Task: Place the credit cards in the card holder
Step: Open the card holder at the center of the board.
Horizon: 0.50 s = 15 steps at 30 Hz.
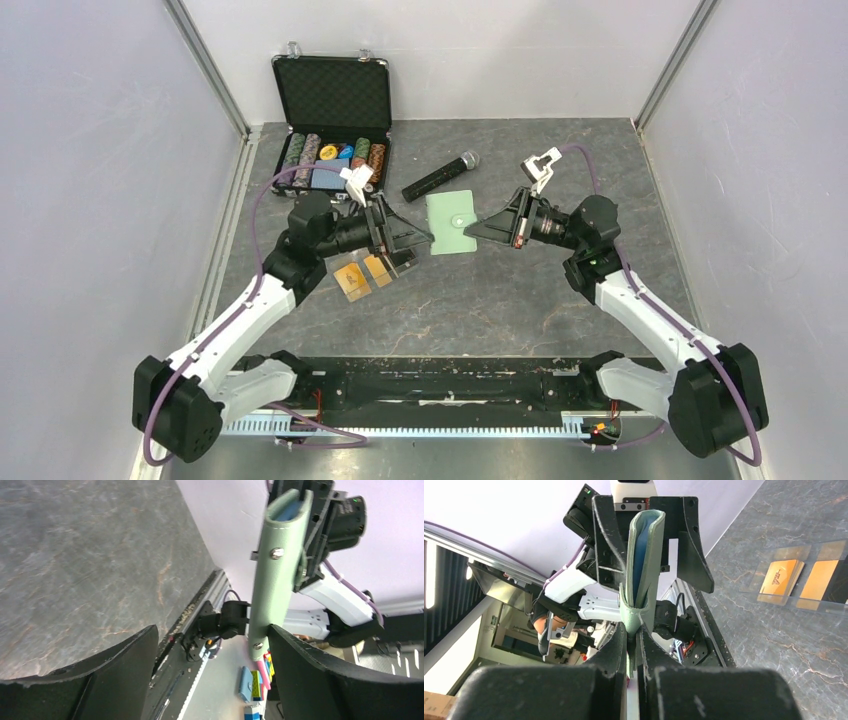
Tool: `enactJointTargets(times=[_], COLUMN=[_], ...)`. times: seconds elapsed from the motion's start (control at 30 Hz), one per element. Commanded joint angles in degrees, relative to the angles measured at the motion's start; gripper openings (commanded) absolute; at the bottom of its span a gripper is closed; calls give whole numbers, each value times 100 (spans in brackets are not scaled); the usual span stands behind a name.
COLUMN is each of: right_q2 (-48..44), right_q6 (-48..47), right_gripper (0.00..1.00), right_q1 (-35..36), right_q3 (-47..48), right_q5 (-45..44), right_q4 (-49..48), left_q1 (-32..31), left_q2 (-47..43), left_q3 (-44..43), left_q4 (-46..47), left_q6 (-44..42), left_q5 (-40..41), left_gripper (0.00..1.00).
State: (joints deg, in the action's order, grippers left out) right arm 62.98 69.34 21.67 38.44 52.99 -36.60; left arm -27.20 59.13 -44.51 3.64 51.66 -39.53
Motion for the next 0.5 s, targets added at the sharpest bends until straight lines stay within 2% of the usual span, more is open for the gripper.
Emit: enactJointTargets(times=[0.0, 0.1, 0.17, 0.27, 0.33, 0.37, 0.47], right_q2=[-35, -41, -43, -60, -93, -109, -134], right_q6=[149, 13, -60, -226, -485, -676, -1705], right_gripper=[0, 0, 0, 0, 2, 5, 32], right_q1=[107, 126, 133, 142, 143, 142, 145], right_q3=[-11, -28, -29, -16, 57, 156, 636], right_q5=[37, -6, -34, -92, -172, -228, -595], right_q4=[-371, -179, -77, 133, 574, 909, 2572], left_q1=[-267, -401, -451, -497, -497, -497, -497], left_q2=[87, 162, 187, 208, 191, 166, 94], left_q3=[-75, -137, -116, -81, -43, -34, -103], left_q4=[1184, 1263, 1406, 1508, 1502, 1461, 927], left_q6=[565, 588, 683, 727, 740, 726, 473], left_q5=[-449, -460, -464, -478, -425, -386, -158], left_gripper=[86, 82, 75, 54, 37, 29, 13])
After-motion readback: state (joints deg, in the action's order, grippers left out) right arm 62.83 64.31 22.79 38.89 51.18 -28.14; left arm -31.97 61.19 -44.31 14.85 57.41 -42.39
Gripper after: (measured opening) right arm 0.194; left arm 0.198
